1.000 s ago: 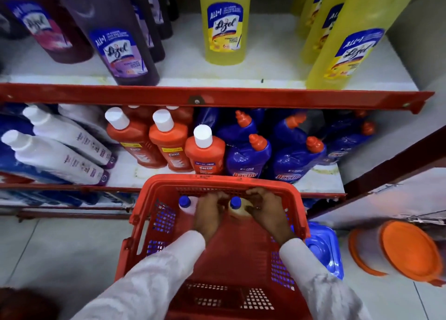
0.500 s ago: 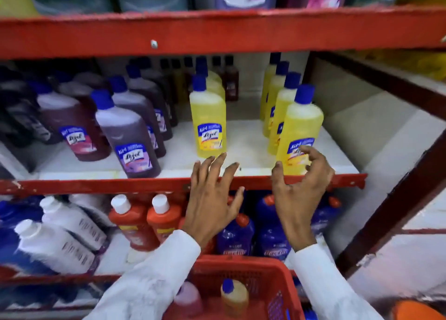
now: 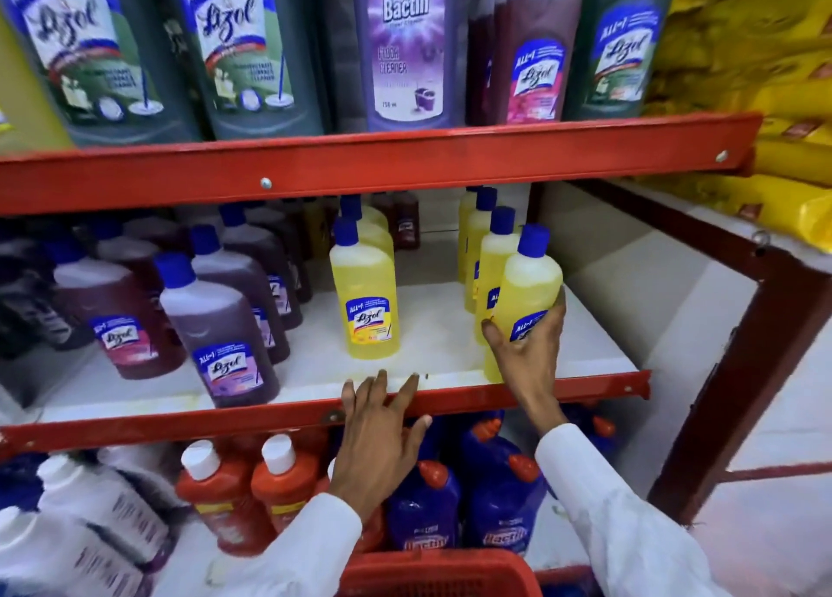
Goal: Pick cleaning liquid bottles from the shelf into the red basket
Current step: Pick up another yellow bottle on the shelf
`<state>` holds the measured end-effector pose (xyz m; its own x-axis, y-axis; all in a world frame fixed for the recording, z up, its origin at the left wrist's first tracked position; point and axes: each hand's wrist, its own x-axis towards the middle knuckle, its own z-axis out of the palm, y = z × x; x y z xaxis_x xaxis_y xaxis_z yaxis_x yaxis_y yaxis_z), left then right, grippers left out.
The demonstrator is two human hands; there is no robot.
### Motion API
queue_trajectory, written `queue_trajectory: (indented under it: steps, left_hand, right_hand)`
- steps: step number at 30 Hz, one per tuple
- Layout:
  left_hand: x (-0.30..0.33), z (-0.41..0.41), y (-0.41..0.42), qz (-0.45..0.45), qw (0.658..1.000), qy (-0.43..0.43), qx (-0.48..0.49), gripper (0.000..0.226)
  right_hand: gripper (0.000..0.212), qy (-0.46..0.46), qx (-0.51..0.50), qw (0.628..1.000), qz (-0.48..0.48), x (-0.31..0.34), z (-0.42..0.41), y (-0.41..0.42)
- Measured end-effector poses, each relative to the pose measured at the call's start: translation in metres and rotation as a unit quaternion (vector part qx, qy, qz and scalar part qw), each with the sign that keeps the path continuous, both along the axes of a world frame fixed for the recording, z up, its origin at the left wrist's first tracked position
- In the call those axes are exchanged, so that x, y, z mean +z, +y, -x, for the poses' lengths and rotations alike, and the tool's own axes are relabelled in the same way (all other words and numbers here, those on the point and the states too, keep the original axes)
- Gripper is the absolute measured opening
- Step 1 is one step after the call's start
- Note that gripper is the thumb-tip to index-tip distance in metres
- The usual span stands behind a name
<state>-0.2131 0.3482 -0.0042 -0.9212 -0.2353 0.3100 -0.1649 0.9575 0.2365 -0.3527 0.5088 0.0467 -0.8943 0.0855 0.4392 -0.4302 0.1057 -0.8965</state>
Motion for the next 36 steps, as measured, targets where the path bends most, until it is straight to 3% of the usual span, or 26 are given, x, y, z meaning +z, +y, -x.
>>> queue_trajectory:
  steps: [3, 5, 6, 8, 10, 12, 14, 16, 17, 20, 23, 28, 36]
  left_hand:
    - [-0.002, 0.002, -0.001, -0.017, 1.000, 0.013, -0.005, 0.058]
    - [-0.004, 0.002, -0.003, -0.021, 1.000, 0.012, -0.003, 0.058]
    - [-0.005, 0.002, -0.003, -0.022, 1.000, 0.012, -0.002, 0.059]
    - [-0.006, 0.003, -0.003, -0.022, 1.000, 0.021, -0.002, 0.061]
    - [-0.008, 0.004, -0.005, -0.018, 1.000, 0.025, -0.004, 0.064]
    - [-0.012, 0.006, -0.007, -0.011, 1.000, 0.024, -0.004, 0.064]
    - [-0.015, 0.007, -0.009, 0.000, 1.000, 0.023, -0.001, 0.063]
    - [-0.016, 0.007, -0.009, 0.010, 1.000, 0.022, 0.000, 0.063]
    - [-0.016, 0.007, -0.009, 0.013, 1.000, 0.023, 0.001, 0.062]
    - [-0.013, 0.006, -0.007, 0.000, 1.000, 0.028, 0.005, 0.061]
    - [-0.010, 0.004, -0.005, -0.019, 1.000, 0.023, 0.007, 0.066]
    - [-0.004, 0.002, 0.000, -0.041, 0.999, 0.013, 0.011, 0.072]
    - [0.000, 0.002, 0.001, -0.026, 1.000, 0.004, 0.013, 0.081]
  right_hand:
    - [0.093, -0.014, 0.077, 0.989, 0.125, 0.016, -0.011, 0.007]
    - [0.076, -0.036, 0.169, 0.958, 0.229, 0.029, -0.016, 0.014]
    - [0.071, -0.048, 0.239, 0.926, 0.290, 0.033, -0.018, 0.018]
    - [0.075, -0.096, 0.411, 0.821, 0.385, 0.041, -0.021, 0.025]
    - [0.084, -0.113, 0.527, 0.734, 0.413, 0.048, -0.027, 0.028]
    - [0.090, -0.101, 0.578, 0.693, 0.419, 0.050, -0.031, 0.031]
    - [0.092, -0.088, 0.603, 0.677, 0.414, 0.051, -0.034, 0.033]
    - [0.085, -0.080, 0.581, 0.703, 0.403, 0.050, -0.038, 0.035]
    - [0.080, -0.084, 0.536, 0.743, 0.392, 0.050, -0.041, 0.036]
    - [0.073, -0.094, 0.293, 0.888, 0.341, 0.048, -0.040, 0.036]
    - [0.077, -0.057, 0.103, 0.959, 0.257, 0.043, -0.032, 0.033]
    - [0.090, -0.013, 0.025, 0.992, 0.123, 0.026, -0.005, 0.024]
    - [0.101, -0.024, -0.035, 0.999, -0.001, 0.001, 0.008, 0.004]
